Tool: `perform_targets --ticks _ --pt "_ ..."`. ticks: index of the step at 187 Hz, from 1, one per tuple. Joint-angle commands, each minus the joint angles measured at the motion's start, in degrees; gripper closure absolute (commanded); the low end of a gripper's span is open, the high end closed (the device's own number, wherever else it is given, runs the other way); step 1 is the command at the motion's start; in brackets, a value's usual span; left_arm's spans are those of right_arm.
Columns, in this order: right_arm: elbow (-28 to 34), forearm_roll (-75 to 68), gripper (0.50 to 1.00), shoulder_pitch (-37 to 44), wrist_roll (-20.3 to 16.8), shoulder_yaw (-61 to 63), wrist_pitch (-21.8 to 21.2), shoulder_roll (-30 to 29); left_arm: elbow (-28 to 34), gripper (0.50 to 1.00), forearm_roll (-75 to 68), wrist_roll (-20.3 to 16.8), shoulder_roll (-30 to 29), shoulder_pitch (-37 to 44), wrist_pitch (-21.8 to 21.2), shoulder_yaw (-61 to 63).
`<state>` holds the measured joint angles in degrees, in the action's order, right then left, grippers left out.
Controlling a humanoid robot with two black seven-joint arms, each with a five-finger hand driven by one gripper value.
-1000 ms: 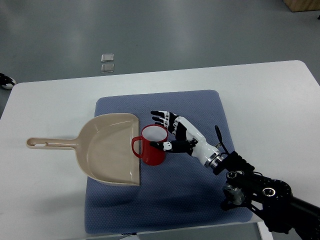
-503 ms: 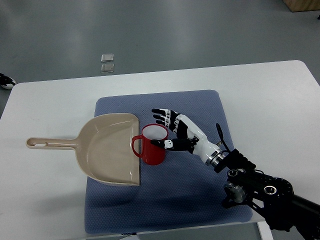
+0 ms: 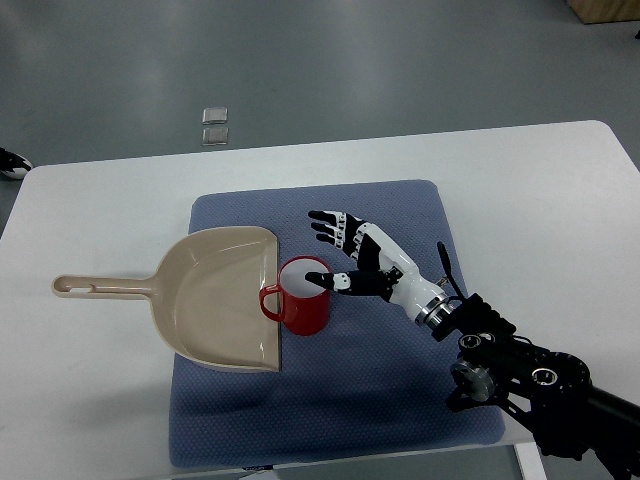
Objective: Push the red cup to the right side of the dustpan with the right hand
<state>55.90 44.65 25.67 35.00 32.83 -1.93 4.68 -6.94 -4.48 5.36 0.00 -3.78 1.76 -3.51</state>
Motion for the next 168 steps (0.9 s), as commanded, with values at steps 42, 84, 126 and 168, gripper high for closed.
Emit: perform_targets --ticks 42,84,126,168 --pt "-0.09 0.0 0.574 0.09 0.0 1.72 0.09 0.68 0.0 0.5 0.0 0.0 0.0 0.0 0.0 0.0" --pt "-1.06 -3.69 0.576 0.88 0.0 5.23 -0.62 0.95 0.0 0.5 0.0 0.0 0.0 0.0 0.0 0.0" --pt "-2.73 -13.62 0.574 2.37 0.0 8.75 -0.79 1.3 0.0 0.5 0.0 0.0 0.0 0.0 0.0 0.0" --pt "-4.13 -26.28 0.574 4.83 0.0 10.15 -0.79 1.47 0.0 0.5 0.0 0.0 0.0 0.0 0.0 0.08"
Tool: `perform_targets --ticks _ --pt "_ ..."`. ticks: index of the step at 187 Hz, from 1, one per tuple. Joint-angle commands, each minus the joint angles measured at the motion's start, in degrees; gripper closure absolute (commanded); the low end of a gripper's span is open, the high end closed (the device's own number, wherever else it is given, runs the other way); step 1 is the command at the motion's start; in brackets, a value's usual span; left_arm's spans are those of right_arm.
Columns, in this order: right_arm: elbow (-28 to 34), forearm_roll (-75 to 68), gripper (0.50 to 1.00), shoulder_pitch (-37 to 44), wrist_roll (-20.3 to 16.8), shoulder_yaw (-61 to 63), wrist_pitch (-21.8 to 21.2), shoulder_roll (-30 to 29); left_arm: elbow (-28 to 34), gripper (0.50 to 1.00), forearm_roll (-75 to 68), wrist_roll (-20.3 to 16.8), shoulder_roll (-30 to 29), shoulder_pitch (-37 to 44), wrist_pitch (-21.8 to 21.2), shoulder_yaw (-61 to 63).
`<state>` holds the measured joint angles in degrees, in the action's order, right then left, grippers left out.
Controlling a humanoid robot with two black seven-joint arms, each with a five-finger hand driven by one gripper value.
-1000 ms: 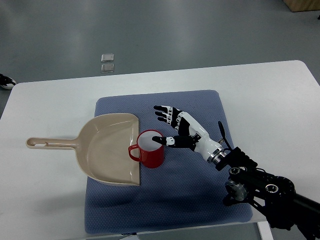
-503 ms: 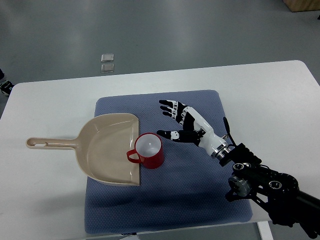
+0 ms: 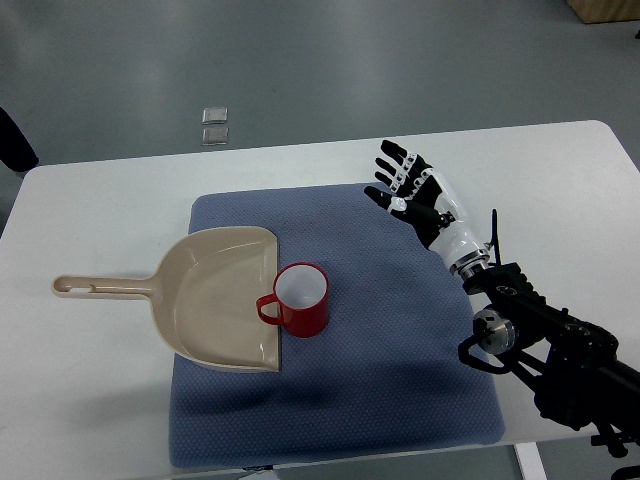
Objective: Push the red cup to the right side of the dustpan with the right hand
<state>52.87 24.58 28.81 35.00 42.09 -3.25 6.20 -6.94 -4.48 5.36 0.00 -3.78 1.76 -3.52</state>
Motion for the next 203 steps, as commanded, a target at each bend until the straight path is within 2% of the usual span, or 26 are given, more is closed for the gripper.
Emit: perform_targets --ticks 1,25,54,101,203 --pt "-1.37 -6.99 0.576 1.78 0.0 0.97 0.53 -0.04 0.0 0.5 0.0 0.0 0.0 0.0 0.0 0.0" --pt "-3.83 -15.43 0.574 3.18 0.0 1.94 0.44 -0.22 0.0 0.5 0.0 0.0 0.0 0.0 0.0 0.0" --pt "-6.46 -19.04 0.574 4.33 0.0 1.94 0.53 -0.31 0.0 0.5 0.0 0.0 0.0 0.0 0.0 0.0" --pt "-8.4 -18.95 0.574 4.24 -0.28 1.41 2.11 -1.27 0.0 0.5 0.0 0.0 0.0 0.0 0.0 0.0" --pt "-8.84 -18.07 0.574 3.45 -0.02 1.5 1.49 -1.1 0.0 0.5 0.0 0.0 0.0 0.0 0.0 0.0"
